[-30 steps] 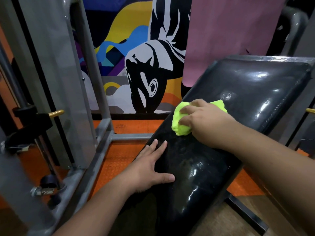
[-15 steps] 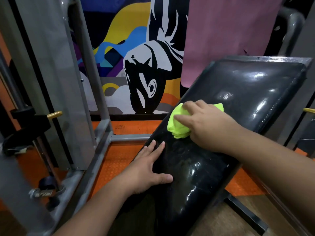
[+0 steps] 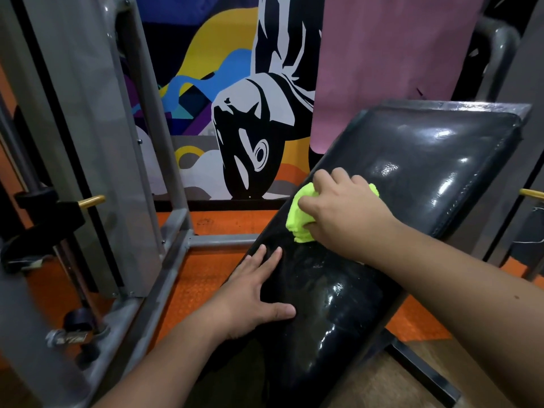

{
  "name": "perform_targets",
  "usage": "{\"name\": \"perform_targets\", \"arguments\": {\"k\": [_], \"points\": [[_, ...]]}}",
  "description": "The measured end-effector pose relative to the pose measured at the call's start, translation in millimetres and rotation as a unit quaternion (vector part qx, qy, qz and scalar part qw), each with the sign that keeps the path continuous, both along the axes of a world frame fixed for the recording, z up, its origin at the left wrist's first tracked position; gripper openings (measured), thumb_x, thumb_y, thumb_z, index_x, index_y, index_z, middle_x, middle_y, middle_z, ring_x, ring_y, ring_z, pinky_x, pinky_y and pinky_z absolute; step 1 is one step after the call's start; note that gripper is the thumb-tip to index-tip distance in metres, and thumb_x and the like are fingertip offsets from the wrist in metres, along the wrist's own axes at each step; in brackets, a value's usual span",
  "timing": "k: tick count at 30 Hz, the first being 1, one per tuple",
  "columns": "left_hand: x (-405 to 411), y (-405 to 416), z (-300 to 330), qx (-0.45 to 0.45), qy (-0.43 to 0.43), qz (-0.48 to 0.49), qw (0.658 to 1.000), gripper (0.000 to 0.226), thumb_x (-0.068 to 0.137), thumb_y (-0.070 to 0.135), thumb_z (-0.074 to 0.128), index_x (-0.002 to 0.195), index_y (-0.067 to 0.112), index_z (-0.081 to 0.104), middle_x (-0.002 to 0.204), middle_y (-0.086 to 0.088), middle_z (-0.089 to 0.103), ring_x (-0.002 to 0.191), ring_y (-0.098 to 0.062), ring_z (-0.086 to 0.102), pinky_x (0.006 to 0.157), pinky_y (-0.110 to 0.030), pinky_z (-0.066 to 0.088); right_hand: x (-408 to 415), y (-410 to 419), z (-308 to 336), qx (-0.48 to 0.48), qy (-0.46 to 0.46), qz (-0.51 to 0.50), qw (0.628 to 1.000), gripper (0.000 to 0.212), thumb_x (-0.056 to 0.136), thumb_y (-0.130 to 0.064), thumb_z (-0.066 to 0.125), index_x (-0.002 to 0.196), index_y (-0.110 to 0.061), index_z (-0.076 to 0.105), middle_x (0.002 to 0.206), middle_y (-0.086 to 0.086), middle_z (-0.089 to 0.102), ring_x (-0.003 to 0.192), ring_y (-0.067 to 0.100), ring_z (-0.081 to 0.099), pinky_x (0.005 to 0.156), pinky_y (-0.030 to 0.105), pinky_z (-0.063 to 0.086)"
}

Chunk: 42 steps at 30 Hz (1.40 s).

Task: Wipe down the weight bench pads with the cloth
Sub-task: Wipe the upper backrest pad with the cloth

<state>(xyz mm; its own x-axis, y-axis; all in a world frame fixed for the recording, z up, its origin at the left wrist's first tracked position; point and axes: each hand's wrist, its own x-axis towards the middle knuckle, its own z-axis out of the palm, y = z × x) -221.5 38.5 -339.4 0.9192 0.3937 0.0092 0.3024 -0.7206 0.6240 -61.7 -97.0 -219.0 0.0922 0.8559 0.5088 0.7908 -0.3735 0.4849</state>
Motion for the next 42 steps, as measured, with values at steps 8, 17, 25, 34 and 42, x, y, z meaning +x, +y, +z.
{"name": "perform_targets", "arguments": {"k": [8, 17, 25, 34, 42], "points": [[0, 2, -3, 0.002, -0.008, -0.001, 1.000, 0.108, 0.073, 0.066, 0.075, 0.151, 0.062, 0.001, 0.162, 0.029, -0.016, 0.151, -0.001, -0.014, 0.126, -0.043, 0.007, 3, -11, -2, -0.039, -0.027, -0.043, 0.998, 0.048, 0.078, -0.067, 0.062, 0.109, -0.030, 0.063, 0.113, 0.008, 0.051, 0.098, 0.032, 0.047, 0.073, 0.042, 0.036], [0, 1, 0, 0.001, -0.002, 0.005, 1.000, 0.106, 0.075, 0.063, 0.075, 0.151, 0.061, 0.001, 0.162, 0.028, -0.016, 0.151, -0.002, -0.014, 0.126, -0.040, 0.005, 2, -14, 7, -0.053, -0.034, -0.044, 0.997, 0.044, 0.082, -0.055, 0.067, 0.116, -0.028, 0.059, 0.116, 0.011, 0.050, 0.096, 0.032, 0.047, 0.069, 0.039, 0.032], [-1, 0, 0, -0.001, 0.004, 0.004, 1.000, 0.106, 0.075, 0.064, 0.075, 0.151, 0.061, 0.000, 0.163, 0.026, -0.016, 0.151, -0.004, -0.014, 0.126, -0.043, 0.006, 4, -13, 6, -0.044, -0.021, -0.078, 0.996, 0.037, 0.073, -0.034, 0.077, 0.105, -0.024, 0.062, 0.104, 0.011, 0.052, 0.084, 0.032, 0.047, 0.061, 0.037, 0.033], [0, 2, -1, -0.003, 0.004, 0.006, 1.000, 0.106, 0.074, 0.064, 0.075, 0.149, 0.063, 0.001, 0.162, 0.028, -0.016, 0.151, -0.003, -0.014, 0.126, -0.043, 0.006, 4, -23, -5, -0.029, -0.055, -0.054, 0.997, 0.035, 0.069, -0.012, 0.070, 0.103, -0.018, 0.061, 0.097, 0.013, 0.051, 0.079, 0.029, 0.041, 0.058, 0.037, 0.029], [1, 3, -4, 0.004, -0.007, 0.002, 1.000, 0.107, 0.074, 0.066, 0.075, 0.150, 0.061, 0.001, 0.163, 0.025, -0.014, 0.152, -0.004, -0.013, 0.126, -0.042, 0.006, 2, -30, -10, -0.025, -0.066, -0.029, 0.997, 0.034, 0.072, -0.009, 0.064, 0.105, -0.017, 0.062, 0.097, 0.012, 0.052, 0.079, 0.028, 0.042, 0.059, 0.037, 0.029]]}}
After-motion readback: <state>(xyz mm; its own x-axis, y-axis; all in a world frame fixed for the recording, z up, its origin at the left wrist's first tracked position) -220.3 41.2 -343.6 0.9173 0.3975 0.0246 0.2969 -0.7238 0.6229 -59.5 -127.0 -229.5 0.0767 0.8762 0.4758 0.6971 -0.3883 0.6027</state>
